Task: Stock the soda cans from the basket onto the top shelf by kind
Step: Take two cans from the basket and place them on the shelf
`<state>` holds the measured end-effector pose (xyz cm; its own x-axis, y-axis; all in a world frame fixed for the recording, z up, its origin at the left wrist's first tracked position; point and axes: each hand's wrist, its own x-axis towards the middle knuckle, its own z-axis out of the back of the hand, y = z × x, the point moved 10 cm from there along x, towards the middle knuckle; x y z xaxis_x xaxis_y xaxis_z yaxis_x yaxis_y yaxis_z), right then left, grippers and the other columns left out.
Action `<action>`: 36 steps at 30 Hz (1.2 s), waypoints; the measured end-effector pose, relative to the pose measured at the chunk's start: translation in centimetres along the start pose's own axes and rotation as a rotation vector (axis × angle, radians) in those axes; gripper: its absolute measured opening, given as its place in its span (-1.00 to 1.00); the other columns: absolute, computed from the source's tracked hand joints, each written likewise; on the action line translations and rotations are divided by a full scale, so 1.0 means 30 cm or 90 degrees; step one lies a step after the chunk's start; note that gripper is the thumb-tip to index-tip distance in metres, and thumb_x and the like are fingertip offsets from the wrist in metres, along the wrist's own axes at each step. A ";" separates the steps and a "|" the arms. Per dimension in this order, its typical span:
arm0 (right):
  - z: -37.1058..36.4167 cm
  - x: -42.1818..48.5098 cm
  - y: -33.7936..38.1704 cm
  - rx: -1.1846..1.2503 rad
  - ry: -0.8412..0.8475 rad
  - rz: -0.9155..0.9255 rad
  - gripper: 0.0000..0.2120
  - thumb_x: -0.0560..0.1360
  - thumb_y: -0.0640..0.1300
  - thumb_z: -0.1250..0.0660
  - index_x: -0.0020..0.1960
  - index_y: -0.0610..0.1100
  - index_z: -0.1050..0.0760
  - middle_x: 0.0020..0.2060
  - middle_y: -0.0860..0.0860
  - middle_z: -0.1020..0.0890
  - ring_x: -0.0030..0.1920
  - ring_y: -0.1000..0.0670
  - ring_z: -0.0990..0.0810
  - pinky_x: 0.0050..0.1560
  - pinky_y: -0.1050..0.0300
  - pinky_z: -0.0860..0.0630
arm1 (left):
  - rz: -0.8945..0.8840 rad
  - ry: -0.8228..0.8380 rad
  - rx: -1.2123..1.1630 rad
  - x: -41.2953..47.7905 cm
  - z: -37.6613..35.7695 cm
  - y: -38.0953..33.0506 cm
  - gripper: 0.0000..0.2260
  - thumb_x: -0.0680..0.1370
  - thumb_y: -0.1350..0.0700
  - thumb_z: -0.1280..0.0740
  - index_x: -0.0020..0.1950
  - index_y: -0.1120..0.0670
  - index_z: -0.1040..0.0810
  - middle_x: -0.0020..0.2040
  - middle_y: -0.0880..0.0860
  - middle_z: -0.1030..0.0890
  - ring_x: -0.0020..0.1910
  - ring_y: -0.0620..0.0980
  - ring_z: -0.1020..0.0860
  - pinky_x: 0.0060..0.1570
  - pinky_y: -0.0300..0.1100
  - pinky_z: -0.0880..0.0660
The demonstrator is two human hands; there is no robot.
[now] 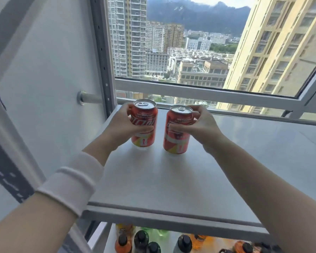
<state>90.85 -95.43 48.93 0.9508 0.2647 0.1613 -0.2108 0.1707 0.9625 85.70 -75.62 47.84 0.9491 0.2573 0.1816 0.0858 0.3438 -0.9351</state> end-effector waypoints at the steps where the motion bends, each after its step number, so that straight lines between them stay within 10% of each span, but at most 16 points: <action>1: -0.020 0.034 -0.004 0.002 -0.002 0.000 -0.40 0.17 -0.27 -0.59 0.09 -0.07 -0.36 -0.02 -0.02 -0.55 -0.08 0.01 -0.60 -0.09 0.17 -0.55 | 0.005 -0.007 -0.011 0.032 0.017 0.015 -0.42 0.28 0.27 -0.53 0.21 0.12 -0.36 0.01 -0.03 -0.52 -0.07 -0.16 -0.51 -0.18 -0.31 -0.44; 21: -0.246 0.277 -0.012 -0.044 -0.004 0.057 -0.32 0.19 -0.14 -0.59 0.19 -0.03 -0.31 -0.07 0.15 -0.47 0.06 0.04 -0.53 0.09 0.12 -0.50 | 0.015 0.030 -0.138 0.249 0.118 0.178 -0.38 0.31 0.30 -0.50 0.29 0.01 -0.38 0.17 0.00 -0.56 0.17 -0.06 -0.51 0.05 -0.21 -0.49; 29: -0.252 0.217 -0.110 -0.037 0.047 0.002 -0.30 0.27 -0.18 -0.54 0.32 -0.10 -0.31 0.07 0.06 -0.46 -0.05 0.14 -0.47 -0.25 0.38 -0.43 | 0.010 -0.028 -0.068 0.209 0.102 0.202 -0.34 0.32 0.31 -0.50 0.33 0.09 -0.30 0.06 -0.13 -0.49 -0.05 -0.33 -0.46 -0.14 -0.39 -0.43; 36: -0.229 0.211 -0.111 -0.049 0.018 -0.002 -0.34 0.24 -0.19 -0.55 0.27 -0.11 -0.36 0.04 0.06 -0.48 -0.01 0.05 -0.49 -0.14 0.24 -0.44 | 0.029 0.021 -0.041 0.215 0.097 0.209 -0.33 0.30 0.26 -0.52 0.34 0.06 -0.32 0.22 0.02 -0.50 0.06 -0.17 -0.49 -0.09 -0.33 -0.45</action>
<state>96.01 -87.80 45.23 0.9449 0.2907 0.1504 -0.2251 0.2434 0.9435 91.48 -69.19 44.05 0.9619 0.2410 0.1290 0.0605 0.2726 -0.9602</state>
